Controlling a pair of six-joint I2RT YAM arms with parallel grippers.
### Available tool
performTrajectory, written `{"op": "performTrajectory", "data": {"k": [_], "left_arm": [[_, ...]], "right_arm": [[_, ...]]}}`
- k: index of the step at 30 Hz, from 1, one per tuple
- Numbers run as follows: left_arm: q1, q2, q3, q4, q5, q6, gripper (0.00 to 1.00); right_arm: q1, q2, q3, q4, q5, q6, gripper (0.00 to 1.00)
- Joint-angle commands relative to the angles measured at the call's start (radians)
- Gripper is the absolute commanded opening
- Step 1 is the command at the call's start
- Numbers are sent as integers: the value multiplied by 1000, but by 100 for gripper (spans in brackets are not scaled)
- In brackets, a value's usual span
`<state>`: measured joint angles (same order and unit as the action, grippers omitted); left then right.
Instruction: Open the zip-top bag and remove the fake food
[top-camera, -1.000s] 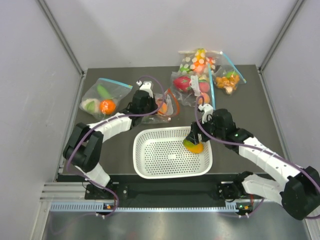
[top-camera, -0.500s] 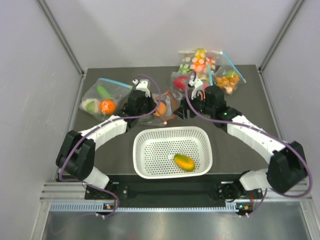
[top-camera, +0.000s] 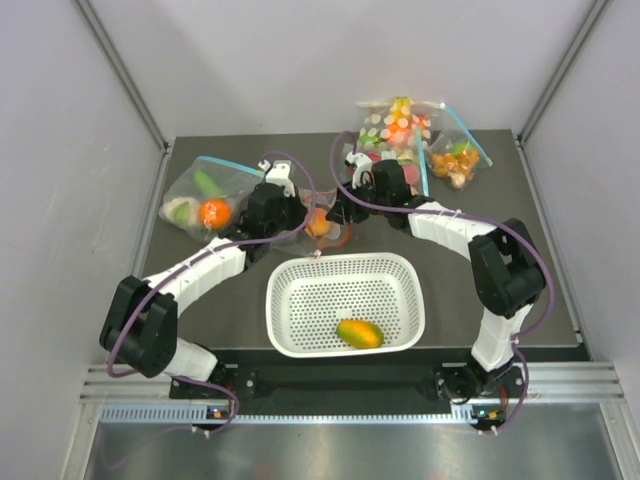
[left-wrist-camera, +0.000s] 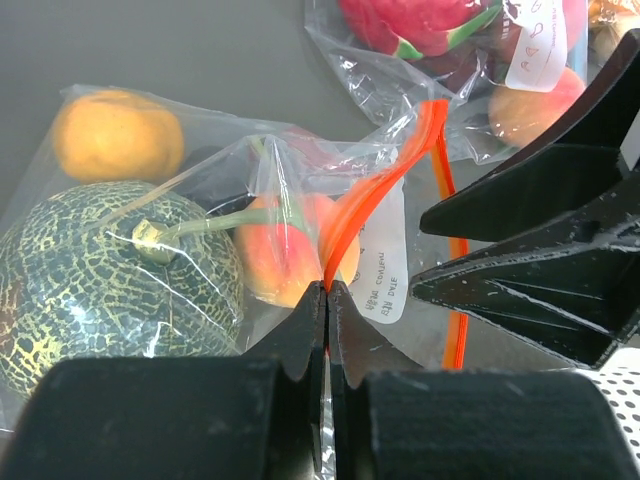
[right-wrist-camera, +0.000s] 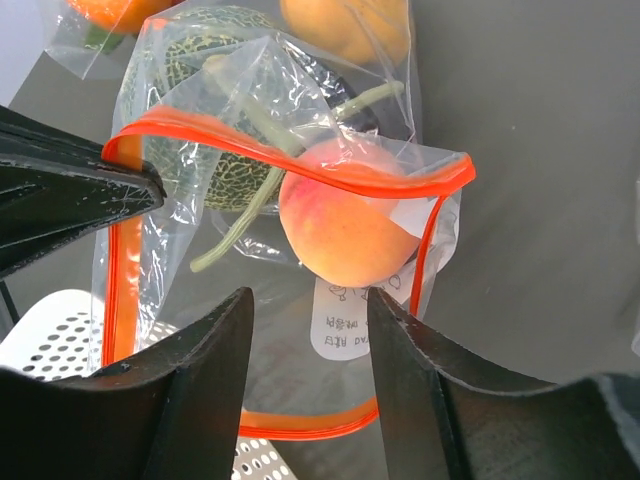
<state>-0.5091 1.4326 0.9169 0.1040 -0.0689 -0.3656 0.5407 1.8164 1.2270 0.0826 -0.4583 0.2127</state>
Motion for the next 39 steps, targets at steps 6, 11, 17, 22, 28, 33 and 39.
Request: {"op": "performTrajectory", "data": {"k": [6,11,17,22,28,33,39], "left_arm": [[6,-23,-16,14,1,10,0],[6,-35,-19,16,12,7,0],[6,-38,-24,17,15,5,0],[4,-35,-23,25,23,2,0],[6,-23,-16,34,41,2,0],[7,-23,-19,71,129,13,0],[6,-12,-10,92,249,31,0]], "right_arm": [[44,9,60,100,-7,34,48],[51,60,81,92,35,45,50],[62,103,100,55,144,10,55],[65,126,106,52,147,1,59],[102,149,137,55,132,-27,70],[116,184,170,46,133,-36,78],[123,234,238,-6,158,-55,90]]}}
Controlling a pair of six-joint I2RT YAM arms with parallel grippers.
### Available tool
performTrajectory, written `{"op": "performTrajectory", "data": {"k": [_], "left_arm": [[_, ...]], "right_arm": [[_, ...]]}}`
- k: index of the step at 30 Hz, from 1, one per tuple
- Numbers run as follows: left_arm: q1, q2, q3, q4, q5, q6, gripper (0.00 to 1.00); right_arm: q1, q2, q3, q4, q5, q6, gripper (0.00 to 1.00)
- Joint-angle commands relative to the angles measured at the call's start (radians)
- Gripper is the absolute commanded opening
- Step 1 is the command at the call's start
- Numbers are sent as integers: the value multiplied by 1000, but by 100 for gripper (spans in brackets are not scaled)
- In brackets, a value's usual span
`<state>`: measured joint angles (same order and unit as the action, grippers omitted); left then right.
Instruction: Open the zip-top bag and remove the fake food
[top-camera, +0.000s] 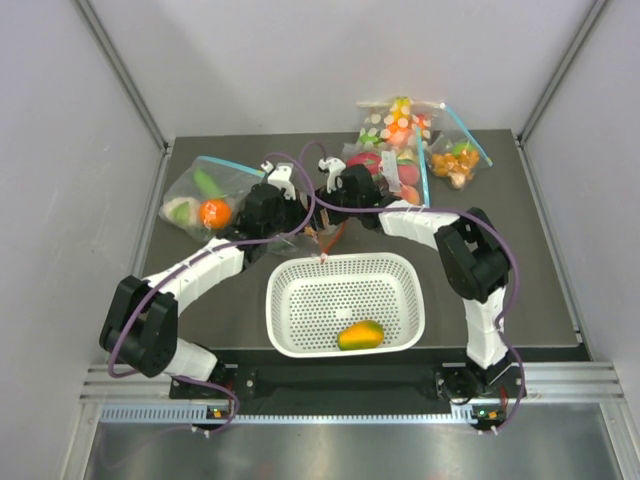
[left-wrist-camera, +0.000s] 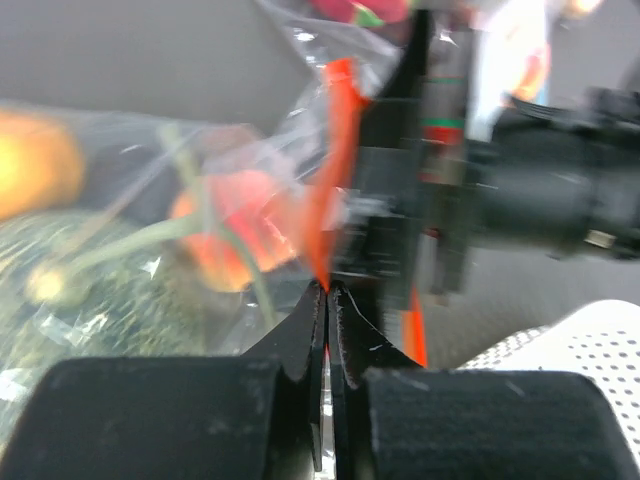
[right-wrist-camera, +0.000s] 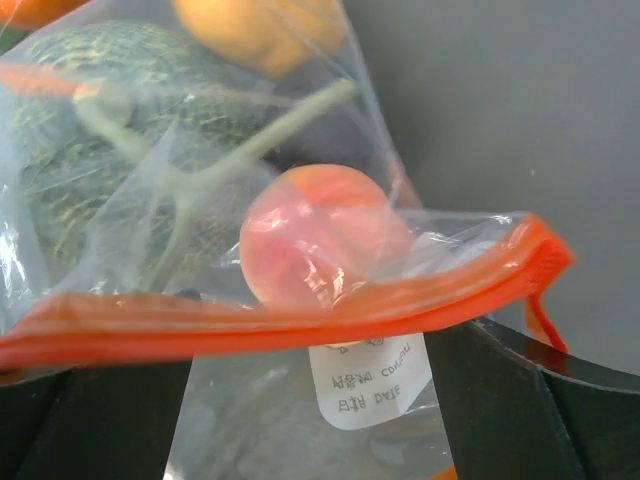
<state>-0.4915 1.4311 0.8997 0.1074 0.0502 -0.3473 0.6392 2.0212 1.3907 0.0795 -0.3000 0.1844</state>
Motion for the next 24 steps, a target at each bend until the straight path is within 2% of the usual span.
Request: {"op": "performTrajectory", "data": {"k": [1,8,11,14,15,16,17,20,24], "left_arm": [[-12,-8,8,94,151,14,0],[-12,6,13,178,327,-9,0],[-12,5,18,190,344,-7,0],[-12,-6,22,141,294,8,2],[-12,-11,24,105,240,25,13],[-12,-18,21,89,215,36,35],[-10,-44,15,77,182,45,46],[-10,-131,-27,52,41,76,63],[-10,-239,-87,29,-175,94,72]], "right_arm": [[28,36,88,-3,1,-26,91],[34,117,157,-14,-24,4,94],[34,132,146,11,-39,24,93],[34,128,128,31,-37,36,92],[34,125,125,34,-37,35,92],[34,122,120,31,-37,33,92],[34,120,119,29,-39,33,92],[34,116,113,28,-39,32,91],[34,105,103,36,-47,32,91]]}}
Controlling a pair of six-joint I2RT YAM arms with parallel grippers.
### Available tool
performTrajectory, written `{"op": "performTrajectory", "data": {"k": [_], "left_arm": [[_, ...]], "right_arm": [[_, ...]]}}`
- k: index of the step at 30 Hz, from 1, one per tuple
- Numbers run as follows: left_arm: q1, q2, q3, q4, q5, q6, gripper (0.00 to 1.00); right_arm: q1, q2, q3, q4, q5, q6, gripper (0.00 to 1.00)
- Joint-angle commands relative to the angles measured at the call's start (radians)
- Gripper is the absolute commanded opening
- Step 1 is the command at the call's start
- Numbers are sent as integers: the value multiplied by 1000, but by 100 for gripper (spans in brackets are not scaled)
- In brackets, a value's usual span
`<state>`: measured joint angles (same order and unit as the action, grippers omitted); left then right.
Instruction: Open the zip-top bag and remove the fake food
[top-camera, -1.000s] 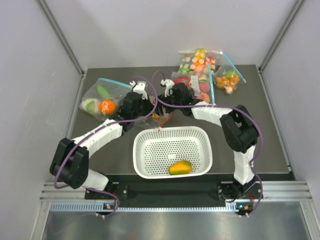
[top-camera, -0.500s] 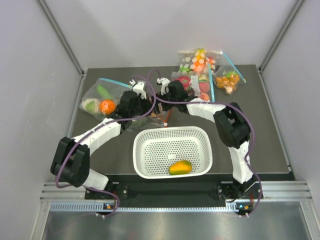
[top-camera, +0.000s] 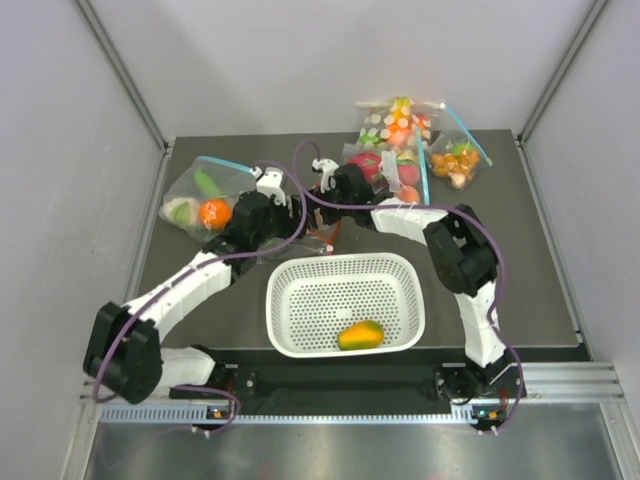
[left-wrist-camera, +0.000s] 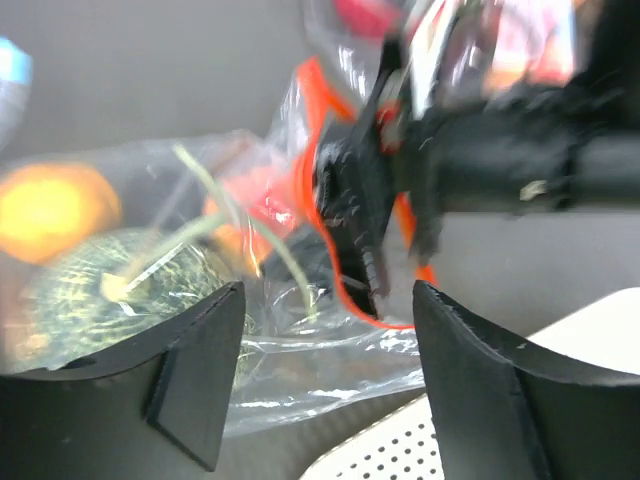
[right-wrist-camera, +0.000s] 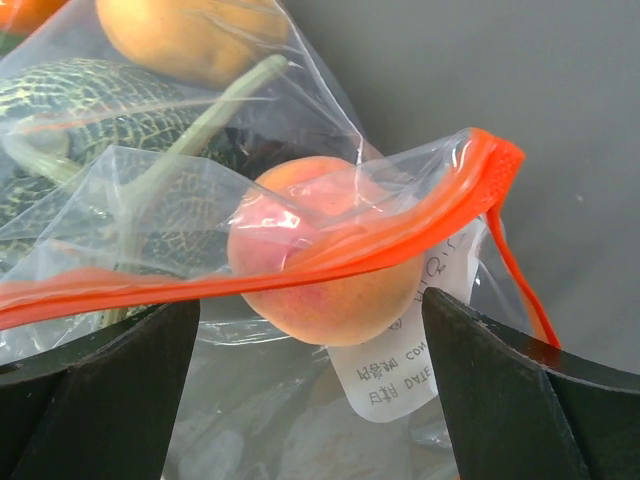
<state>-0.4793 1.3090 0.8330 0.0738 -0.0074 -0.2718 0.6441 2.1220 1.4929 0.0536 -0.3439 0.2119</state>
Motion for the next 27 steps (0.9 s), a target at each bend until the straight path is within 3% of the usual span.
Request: {"op": "performTrajectory", "data": {"k": [1,5,8,12,18,20,24,27], "left_arm": [[-22,-132,-44,61,-200,23,73],[-4,-114,-67,26,-337,16,78],[36,-41,-67,-5,-365,-20,78],[106,19,-98,52,-306,-67,79],[123,108,-91,58,-325,-78,81],[122,131,-94,76,-310,-76,76],[123,159,-106,101,-278,-78,56],[123,170,-106,106,-263,-72,51]], "right_arm": [[28,3,0,64,-3,7,91],[28,-4,1,71,-9,14,91],[28,-5,6,74,-14,20,91],[29,-13,9,74,-15,24,92],[29,-17,7,75,-14,26,91],[29,-19,6,84,-18,29,91],[29,-13,12,104,-40,40,91],[29,-1,33,104,-24,43,91]]}}
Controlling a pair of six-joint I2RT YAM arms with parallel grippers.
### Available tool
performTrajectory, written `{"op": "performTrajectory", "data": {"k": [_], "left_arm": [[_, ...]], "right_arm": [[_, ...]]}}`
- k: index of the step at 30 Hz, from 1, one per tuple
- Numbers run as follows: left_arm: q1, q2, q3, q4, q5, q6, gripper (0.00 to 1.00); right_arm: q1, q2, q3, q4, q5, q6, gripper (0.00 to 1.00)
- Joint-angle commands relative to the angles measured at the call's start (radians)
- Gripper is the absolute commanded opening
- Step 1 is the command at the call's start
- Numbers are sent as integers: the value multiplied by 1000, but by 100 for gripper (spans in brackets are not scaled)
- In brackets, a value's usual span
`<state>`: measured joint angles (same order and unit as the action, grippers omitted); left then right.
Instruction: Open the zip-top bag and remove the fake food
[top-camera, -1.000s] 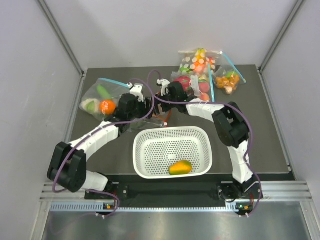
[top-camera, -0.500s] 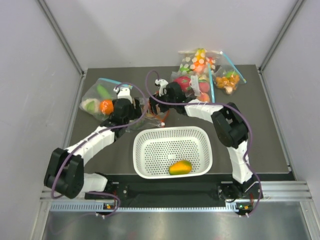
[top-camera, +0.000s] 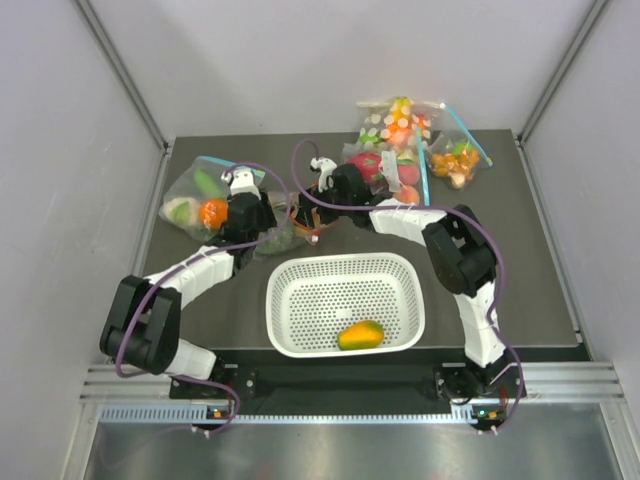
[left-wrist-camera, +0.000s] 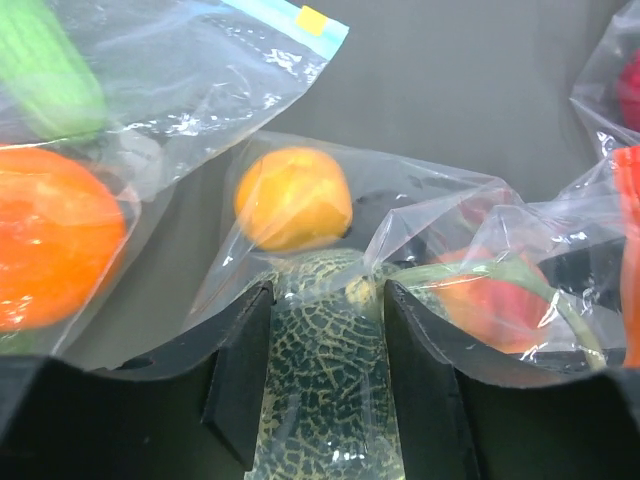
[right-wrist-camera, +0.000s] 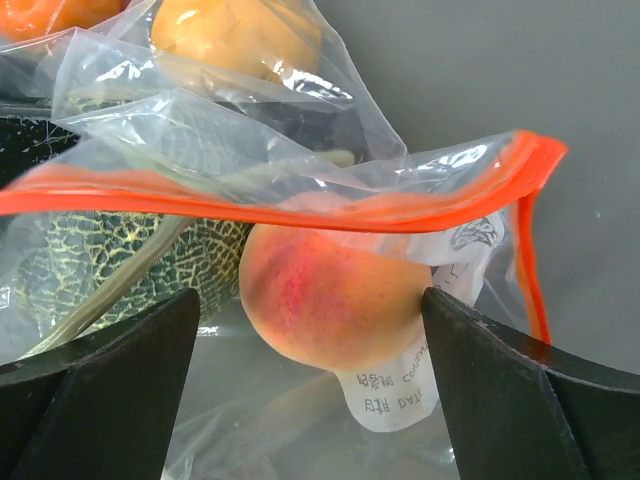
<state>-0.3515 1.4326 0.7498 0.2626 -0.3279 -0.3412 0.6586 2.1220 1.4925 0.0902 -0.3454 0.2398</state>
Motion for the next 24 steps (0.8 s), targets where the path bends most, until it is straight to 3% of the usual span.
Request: {"op": "performTrajectory", "data": {"k": [1,12,18,20,22,24], "left_arm": [[-3,51,-23,-83,69,-2,51],[-3,61,-36,-66,107,-7,46],[-1,65,-41,-62,121,-13,31],[-1,63,-41,-62,124,-15,24],[0,57,-44,-62,133,-15,20],[-1,51,-46,-66,132,-13,12]], "right_arm": [[15,4,44,51,-15,16,91],[47,90,160,-111,120,-11,90],[62,78,121,-167,195,-27,89],[62,84,121,-165,198,-25,78],[62,90,121,-159,201,-17,59],[62,87,111,-155,203,-11,47]]}}
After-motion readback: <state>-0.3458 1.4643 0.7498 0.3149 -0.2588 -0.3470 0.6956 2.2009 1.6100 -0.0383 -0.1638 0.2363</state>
